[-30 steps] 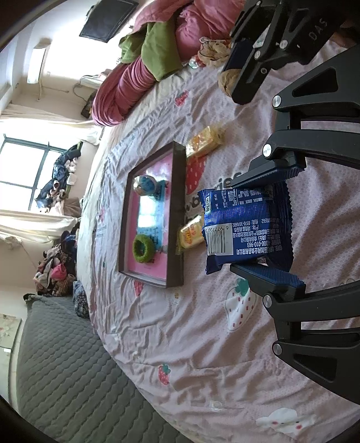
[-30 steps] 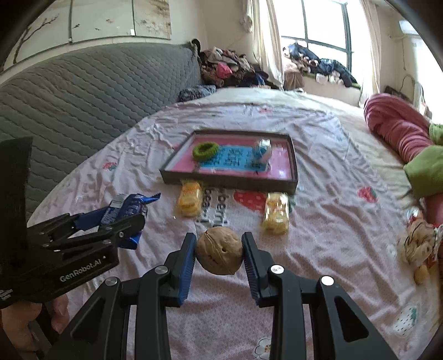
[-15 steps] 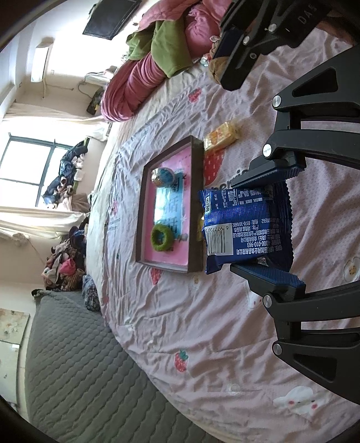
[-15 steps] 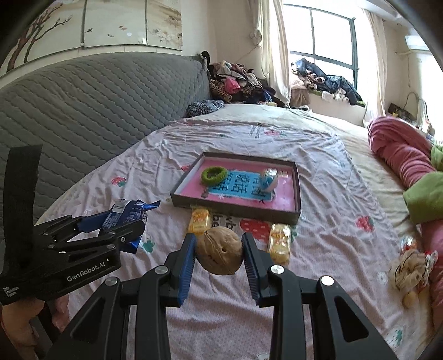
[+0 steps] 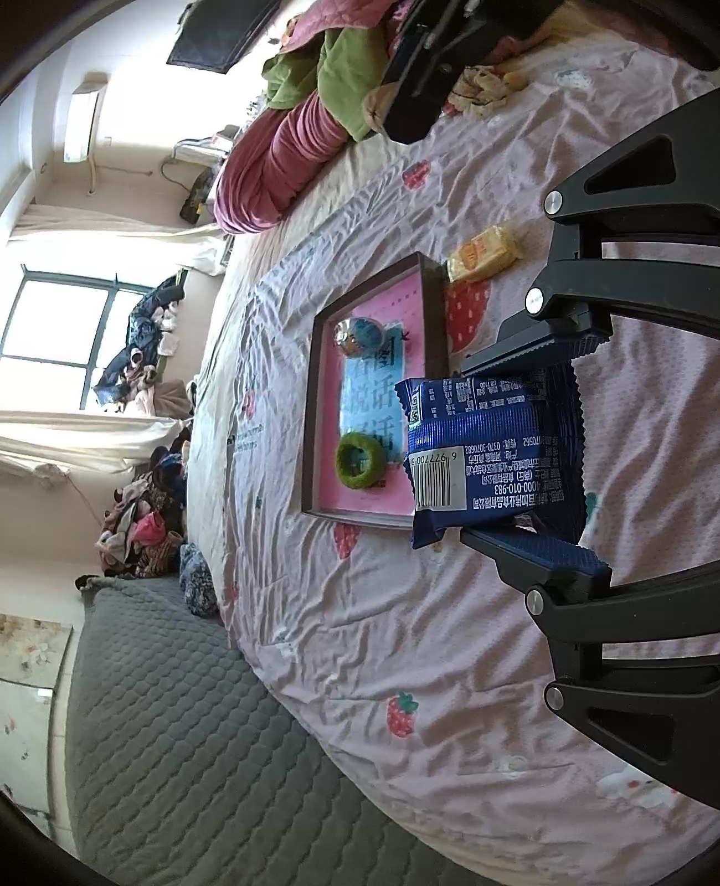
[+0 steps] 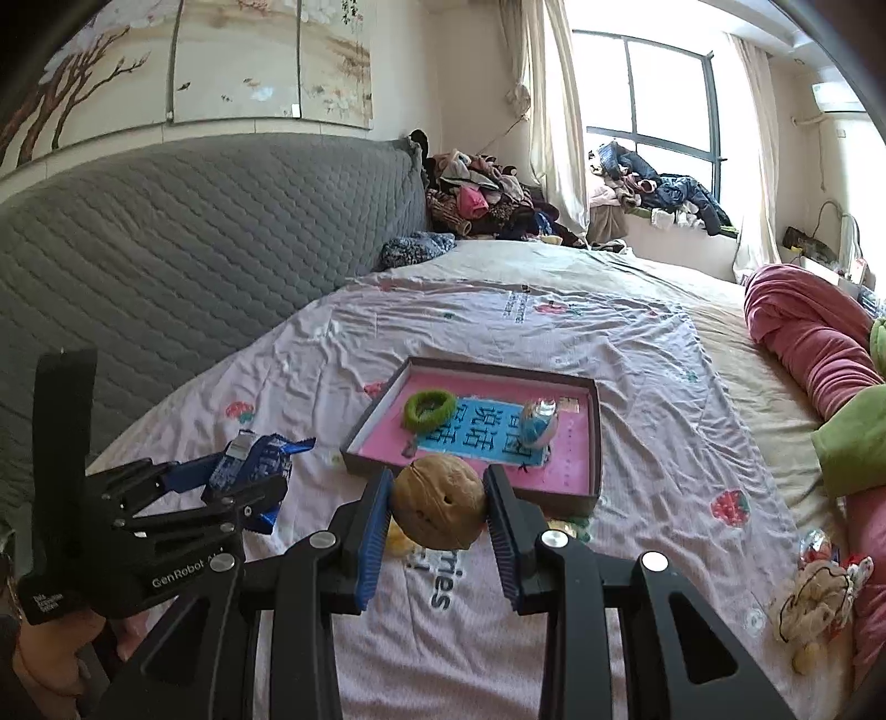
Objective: Organize objects
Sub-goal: 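Lift the blue packet with the left tool while the right tool carries the roll toward the tray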
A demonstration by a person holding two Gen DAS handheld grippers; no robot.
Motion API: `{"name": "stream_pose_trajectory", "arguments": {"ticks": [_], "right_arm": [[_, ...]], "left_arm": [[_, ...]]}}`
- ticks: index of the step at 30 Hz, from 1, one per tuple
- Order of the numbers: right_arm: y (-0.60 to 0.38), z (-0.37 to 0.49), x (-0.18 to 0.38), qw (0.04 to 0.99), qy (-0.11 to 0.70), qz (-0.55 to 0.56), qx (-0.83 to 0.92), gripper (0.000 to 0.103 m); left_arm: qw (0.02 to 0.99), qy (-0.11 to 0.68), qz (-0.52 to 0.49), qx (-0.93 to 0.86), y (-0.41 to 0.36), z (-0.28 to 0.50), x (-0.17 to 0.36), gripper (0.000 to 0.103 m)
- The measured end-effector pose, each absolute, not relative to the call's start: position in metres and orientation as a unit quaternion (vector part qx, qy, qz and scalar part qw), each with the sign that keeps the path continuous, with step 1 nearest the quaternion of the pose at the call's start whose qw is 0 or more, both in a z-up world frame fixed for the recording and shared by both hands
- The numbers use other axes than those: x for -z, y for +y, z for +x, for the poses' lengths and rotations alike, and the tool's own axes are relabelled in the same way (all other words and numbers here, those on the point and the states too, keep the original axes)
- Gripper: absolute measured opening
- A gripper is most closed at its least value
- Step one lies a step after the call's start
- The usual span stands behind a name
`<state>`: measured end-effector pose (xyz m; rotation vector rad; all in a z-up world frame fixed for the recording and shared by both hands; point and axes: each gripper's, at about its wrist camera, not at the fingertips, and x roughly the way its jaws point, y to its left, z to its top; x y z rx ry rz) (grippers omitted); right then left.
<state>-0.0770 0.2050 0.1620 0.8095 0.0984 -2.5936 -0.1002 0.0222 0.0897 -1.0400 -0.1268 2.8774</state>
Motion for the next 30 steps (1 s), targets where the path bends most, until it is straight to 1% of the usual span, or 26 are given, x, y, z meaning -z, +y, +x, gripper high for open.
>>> {"name": "stream_pose_trajectory", "arguments": {"ticks": [9, 21, 30], "right_arm": [[0.198, -0.112, -0.174, 0.215, 0.04, 0.278, 0.935, 0.034], [0.184, -0.152, -0.183, 0.223, 0.048, 0.268, 0.936, 0.034], [0.182, -0.178, -0.175, 0.234, 0.038, 0.251, 0.938, 0.034]], "left_arm": [[0.044, -0.049, -0.341, -0.938, 0.024, -0.132, -0.095, 0.054], [0.05, -0.034, -0.325, -0.944, 0.028, -0.181, -0.113, 0.054], [0.051, -0.031, -0.316, -0.947, 0.026, -0.22, -0.104, 0.054]]}}
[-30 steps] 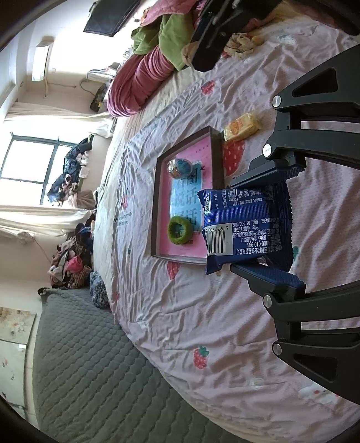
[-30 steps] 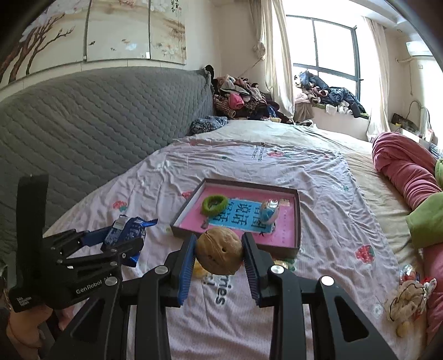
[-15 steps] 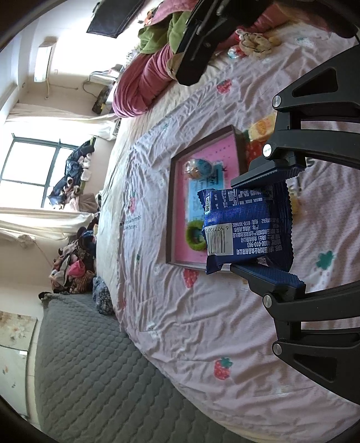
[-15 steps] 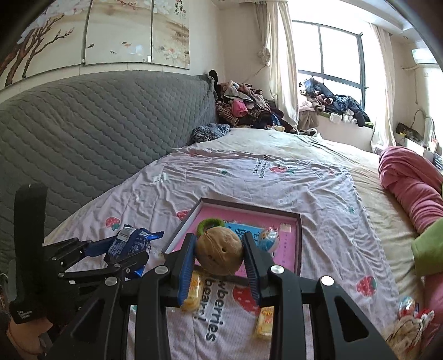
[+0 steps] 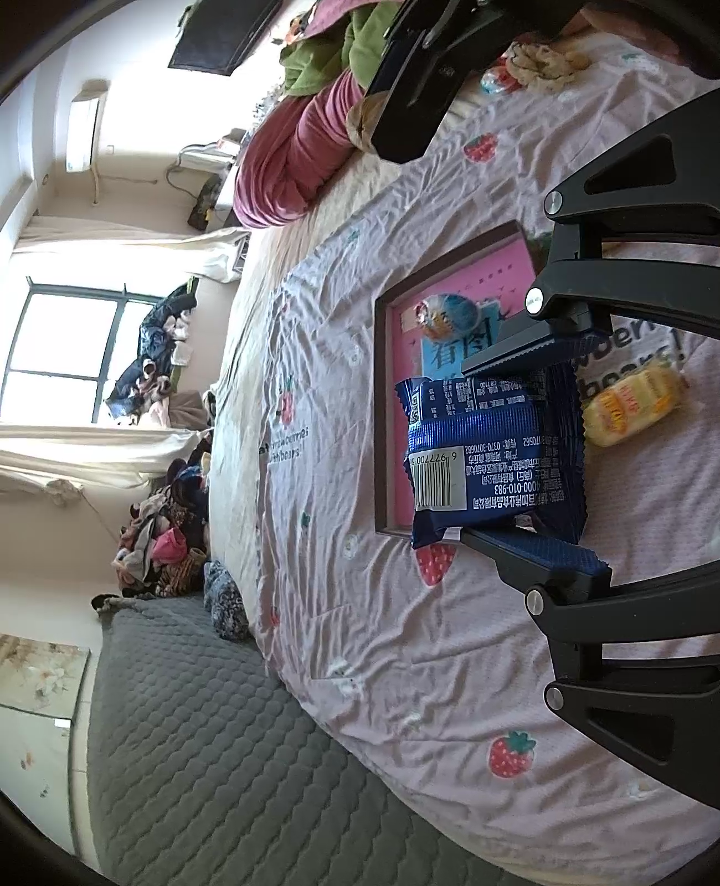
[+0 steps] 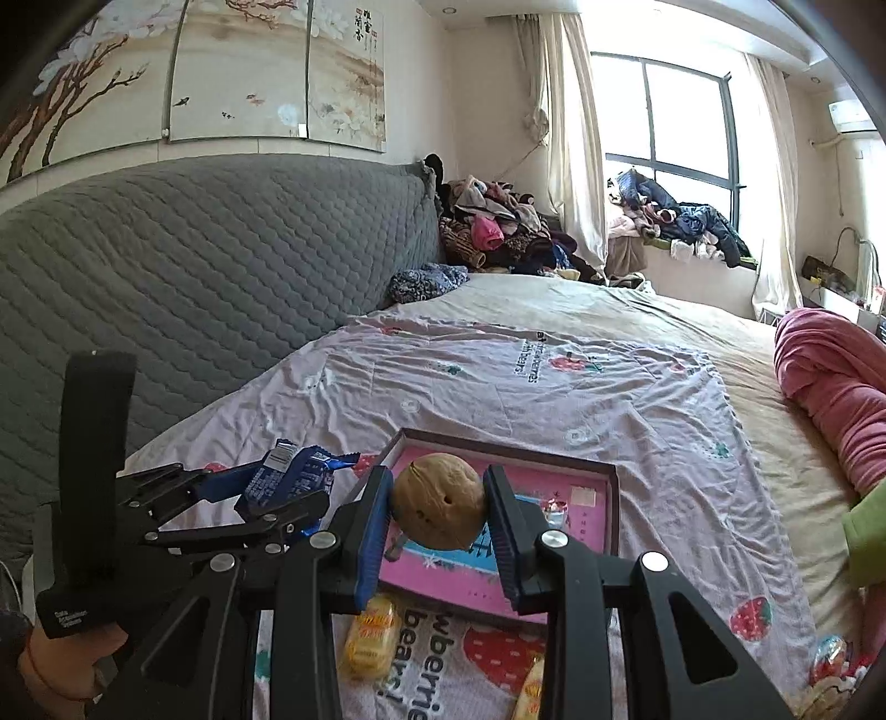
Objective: Organize objects
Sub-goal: 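Lift the blue packet with the left tool while the right tool carries the roll toward the tray, then lower the blue packet onto the book with the left tool while the right tool lowers the roll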
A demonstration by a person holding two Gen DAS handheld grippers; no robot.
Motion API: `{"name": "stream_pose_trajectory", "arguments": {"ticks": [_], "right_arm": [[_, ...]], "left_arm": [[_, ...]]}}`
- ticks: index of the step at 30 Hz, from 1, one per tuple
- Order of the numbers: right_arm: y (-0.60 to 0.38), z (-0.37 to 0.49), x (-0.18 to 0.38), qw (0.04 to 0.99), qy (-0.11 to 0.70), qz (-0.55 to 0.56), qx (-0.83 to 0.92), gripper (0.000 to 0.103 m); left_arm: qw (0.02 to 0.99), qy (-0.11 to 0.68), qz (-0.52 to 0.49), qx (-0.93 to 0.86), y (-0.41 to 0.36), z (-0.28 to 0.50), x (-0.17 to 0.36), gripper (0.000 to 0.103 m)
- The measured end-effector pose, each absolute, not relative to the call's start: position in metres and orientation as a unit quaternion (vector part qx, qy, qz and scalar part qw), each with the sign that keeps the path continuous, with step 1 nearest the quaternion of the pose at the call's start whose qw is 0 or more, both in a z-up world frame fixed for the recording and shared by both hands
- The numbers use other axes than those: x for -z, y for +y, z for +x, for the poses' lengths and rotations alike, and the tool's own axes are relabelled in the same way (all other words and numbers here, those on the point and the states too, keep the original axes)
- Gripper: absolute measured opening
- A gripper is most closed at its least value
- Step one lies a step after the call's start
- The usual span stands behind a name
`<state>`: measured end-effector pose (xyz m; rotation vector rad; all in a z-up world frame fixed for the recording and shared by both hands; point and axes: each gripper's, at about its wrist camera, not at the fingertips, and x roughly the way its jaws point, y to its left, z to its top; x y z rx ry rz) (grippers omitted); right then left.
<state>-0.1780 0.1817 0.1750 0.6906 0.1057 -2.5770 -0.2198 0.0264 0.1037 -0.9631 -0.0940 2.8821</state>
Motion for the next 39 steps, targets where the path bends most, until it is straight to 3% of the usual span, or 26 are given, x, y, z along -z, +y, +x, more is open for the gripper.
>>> {"name": "stream_pose_trajectory", "arguments": {"ticks": [39], "right_arm": [[0.165, -0.256, -0.142, 0.25, 0.0, 0.232, 0.94, 0.034]], "left_arm": [[0.032, -0.038, -0.292, -0.955, 0.032, -0.31, -0.074, 0.054]]}}
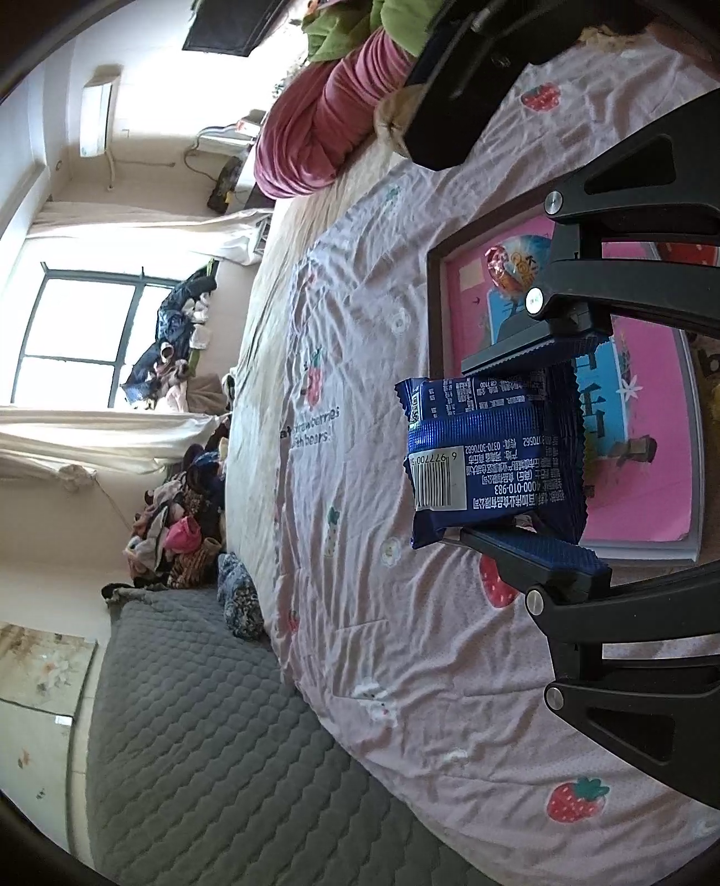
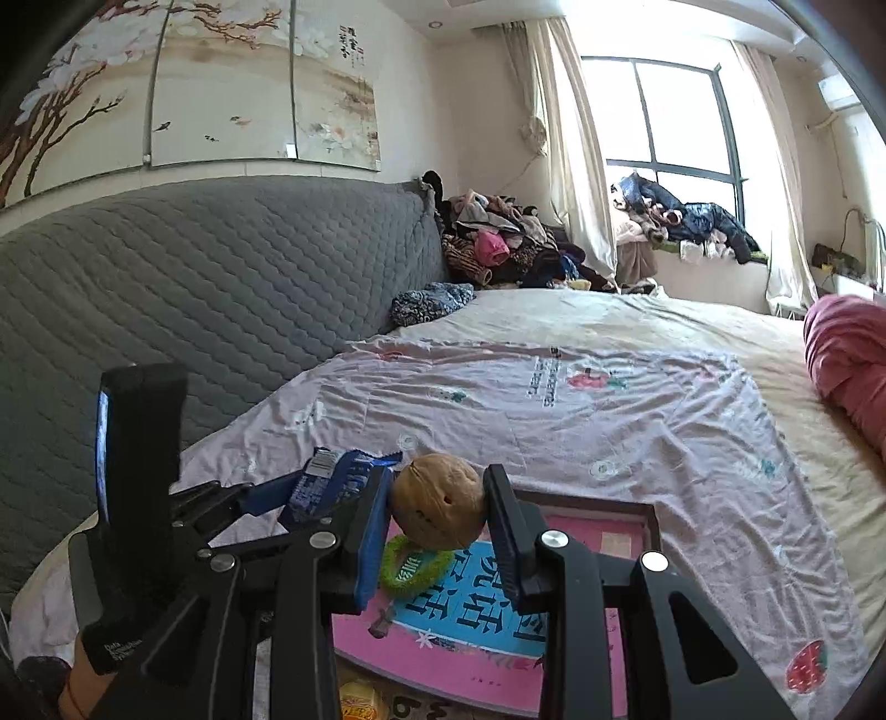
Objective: Organize objects
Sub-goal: 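Lower the blue packet onto the book with the left tool while the right tool lowers the roll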
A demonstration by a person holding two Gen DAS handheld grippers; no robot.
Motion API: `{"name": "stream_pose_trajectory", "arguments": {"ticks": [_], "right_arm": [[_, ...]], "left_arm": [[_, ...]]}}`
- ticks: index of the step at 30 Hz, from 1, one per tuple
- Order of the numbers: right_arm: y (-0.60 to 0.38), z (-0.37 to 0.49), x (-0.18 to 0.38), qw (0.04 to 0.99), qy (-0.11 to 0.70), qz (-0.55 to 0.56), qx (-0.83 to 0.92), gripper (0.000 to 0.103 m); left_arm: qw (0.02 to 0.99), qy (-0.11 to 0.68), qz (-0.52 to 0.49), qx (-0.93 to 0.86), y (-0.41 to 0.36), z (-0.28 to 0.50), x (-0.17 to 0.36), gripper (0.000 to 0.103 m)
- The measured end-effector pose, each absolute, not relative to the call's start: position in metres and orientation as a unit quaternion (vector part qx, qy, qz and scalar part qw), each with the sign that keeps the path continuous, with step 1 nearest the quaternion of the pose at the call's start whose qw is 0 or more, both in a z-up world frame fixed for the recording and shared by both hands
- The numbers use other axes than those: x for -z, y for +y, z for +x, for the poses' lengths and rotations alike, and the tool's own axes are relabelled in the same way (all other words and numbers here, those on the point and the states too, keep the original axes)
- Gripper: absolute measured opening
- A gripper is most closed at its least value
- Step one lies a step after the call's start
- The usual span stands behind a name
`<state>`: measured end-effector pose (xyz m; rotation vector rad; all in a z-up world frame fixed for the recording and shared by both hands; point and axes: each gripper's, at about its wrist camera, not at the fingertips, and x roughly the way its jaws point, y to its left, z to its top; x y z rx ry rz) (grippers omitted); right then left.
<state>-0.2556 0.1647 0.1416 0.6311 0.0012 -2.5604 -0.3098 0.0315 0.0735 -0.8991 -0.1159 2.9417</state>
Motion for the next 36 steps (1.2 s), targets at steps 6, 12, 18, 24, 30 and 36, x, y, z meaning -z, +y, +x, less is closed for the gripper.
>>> {"name": "stream_pose_trajectory", "arguments": {"ticks": [6, 12, 18, 24, 30, 36], "right_arm": [[0.166, -0.264, -0.123, 0.243, 0.003, 0.245, 0.939, 0.034], [0.166, -0.264, -0.112, 0.239, 0.009, 0.25, 0.938, 0.034], [0.164, -0.268, -0.097, 0.236, 0.017, 0.26, 0.936, 0.034], [0.162, -0.269, -0.087, 0.237, 0.024, 0.268, 0.934, 0.034], [0.162, -0.273, -0.081, 0.235, 0.029, 0.276, 0.932, 0.034], [0.167, -0.28, -0.073, 0.232, 0.022, 0.291, 0.928, 0.034]], "left_arm": [[0.029, -0.035, -0.295, -0.955, 0.031, -0.313, -0.06, 0.054], [0.025, -0.03, -0.302, -0.953, 0.031, -0.315, -0.045, 0.054], [0.023, -0.025, -0.312, -0.949, 0.033, -0.317, -0.029, 0.054], [0.022, -0.015, -0.323, -0.946, 0.036, -0.318, -0.016, 0.054], [0.023, -0.001, -0.331, -0.943, 0.042, -0.315, -0.011, 0.054], [0.022, 0.005, -0.343, -0.939, 0.044, -0.317, -0.004, 0.054]]}}
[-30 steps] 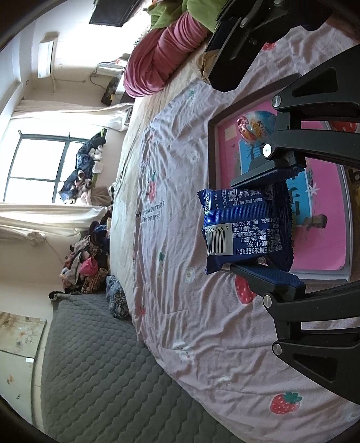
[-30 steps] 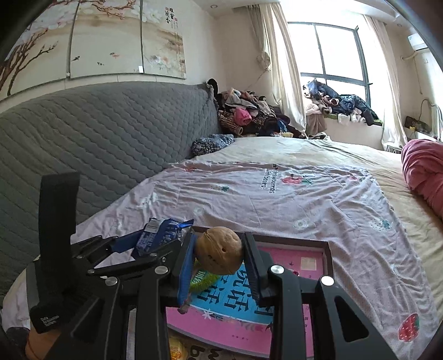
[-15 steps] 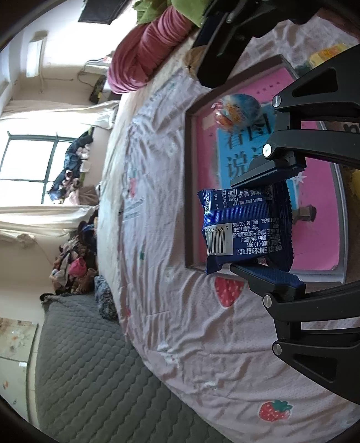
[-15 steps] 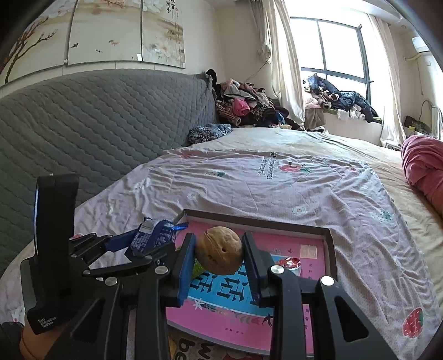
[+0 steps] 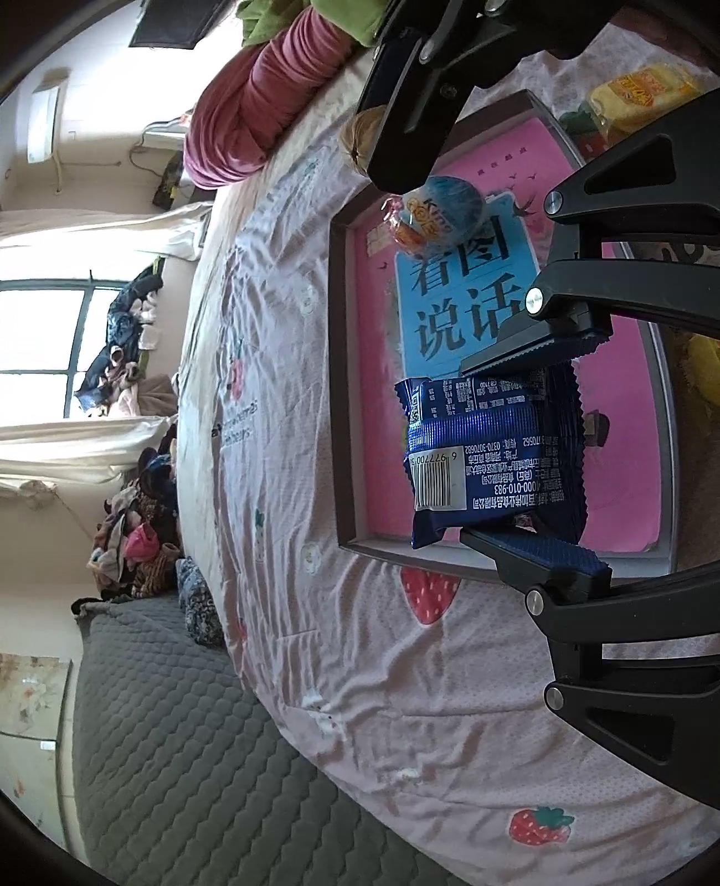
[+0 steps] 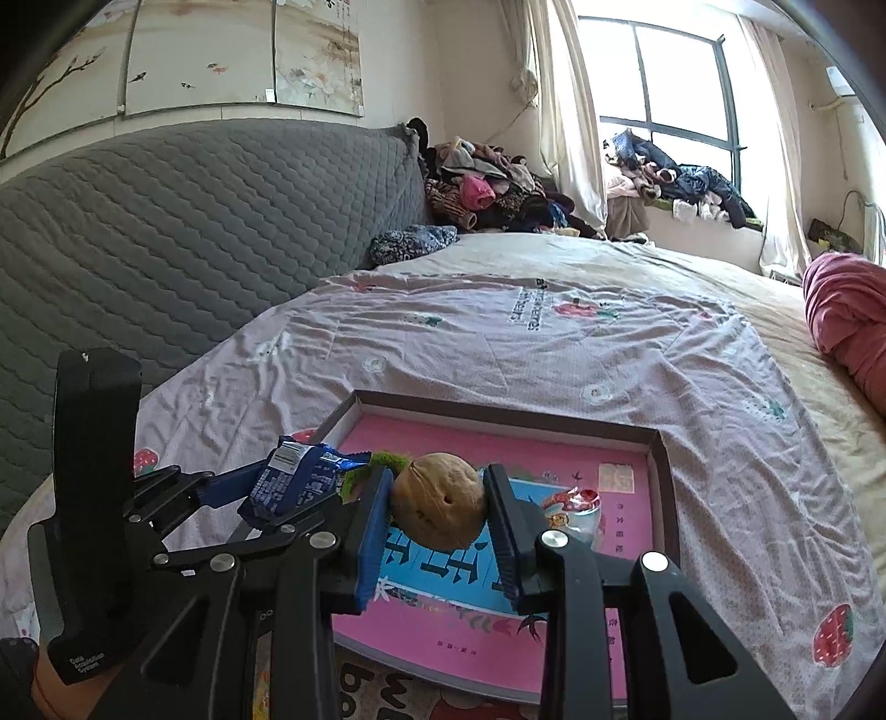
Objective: Organize objects
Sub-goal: 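Lower the blue packet onto the book with the left tool while the right tool lowers the roll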
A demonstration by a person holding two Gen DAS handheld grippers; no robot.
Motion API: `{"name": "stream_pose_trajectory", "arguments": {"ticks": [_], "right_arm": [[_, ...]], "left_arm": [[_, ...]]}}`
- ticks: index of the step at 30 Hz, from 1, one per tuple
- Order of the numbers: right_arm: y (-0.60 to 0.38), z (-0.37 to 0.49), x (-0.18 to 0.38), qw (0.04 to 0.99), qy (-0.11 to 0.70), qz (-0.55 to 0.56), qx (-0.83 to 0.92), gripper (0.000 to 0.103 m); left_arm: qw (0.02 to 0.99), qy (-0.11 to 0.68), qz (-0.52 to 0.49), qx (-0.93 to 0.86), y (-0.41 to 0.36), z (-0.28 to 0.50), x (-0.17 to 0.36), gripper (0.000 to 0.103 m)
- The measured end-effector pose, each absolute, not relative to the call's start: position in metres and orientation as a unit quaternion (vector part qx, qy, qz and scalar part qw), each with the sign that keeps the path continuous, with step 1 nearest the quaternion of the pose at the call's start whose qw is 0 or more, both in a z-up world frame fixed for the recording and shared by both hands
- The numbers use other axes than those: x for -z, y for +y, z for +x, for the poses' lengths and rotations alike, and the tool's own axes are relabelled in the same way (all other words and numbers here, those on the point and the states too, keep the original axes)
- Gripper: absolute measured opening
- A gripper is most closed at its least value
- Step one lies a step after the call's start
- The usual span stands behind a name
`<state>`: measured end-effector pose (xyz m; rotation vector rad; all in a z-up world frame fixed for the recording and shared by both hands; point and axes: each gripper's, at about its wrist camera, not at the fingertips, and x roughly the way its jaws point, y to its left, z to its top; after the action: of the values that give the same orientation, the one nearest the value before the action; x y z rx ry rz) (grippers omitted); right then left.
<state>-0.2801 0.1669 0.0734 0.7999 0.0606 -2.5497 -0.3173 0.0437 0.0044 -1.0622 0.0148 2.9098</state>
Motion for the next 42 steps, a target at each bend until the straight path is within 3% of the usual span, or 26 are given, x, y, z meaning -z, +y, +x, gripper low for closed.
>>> {"name": "stream_pose_trajectory", "arguments": {"ticks": [42], "right_arm": [[0.176, -0.301, -0.022, 0.207, 0.042, 0.407, 0.889, 0.034]], "left_arm": [[0.066, 0.032, -0.395, -0.916, 0.072, -0.325, 0.028, 0.054]]}}
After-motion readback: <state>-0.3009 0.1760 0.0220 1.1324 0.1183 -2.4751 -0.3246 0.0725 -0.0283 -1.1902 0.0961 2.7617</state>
